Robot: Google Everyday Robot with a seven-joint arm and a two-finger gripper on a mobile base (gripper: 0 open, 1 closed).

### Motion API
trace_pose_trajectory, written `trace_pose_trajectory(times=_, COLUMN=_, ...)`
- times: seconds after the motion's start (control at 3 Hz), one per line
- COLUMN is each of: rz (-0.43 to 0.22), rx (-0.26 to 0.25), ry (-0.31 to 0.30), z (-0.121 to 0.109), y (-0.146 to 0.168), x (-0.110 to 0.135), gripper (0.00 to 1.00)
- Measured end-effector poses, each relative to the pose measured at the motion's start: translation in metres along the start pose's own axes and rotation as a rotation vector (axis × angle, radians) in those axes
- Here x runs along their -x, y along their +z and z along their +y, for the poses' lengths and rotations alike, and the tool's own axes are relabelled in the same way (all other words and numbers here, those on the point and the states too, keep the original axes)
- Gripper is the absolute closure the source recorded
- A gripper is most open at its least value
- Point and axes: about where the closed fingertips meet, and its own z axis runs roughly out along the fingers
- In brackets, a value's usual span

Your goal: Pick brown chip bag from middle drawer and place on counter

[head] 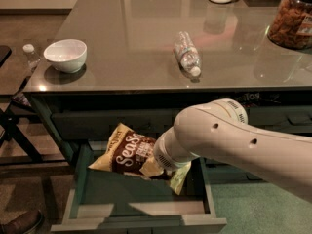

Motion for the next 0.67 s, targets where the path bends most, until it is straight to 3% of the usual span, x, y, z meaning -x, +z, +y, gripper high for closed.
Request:
trace_pose_trajectory(times=0.33, rz=-0.003, rx=-0.017, ry=0.008, z=-0.002, y=-0.016, x=0.003, gripper=1.0)
trace_pose_trajectory(times=0.67, rz=-0.01, rx=-0.067, ry=0.018, z=-0.006, y=-0.057, x=0.01, gripper=1.0)
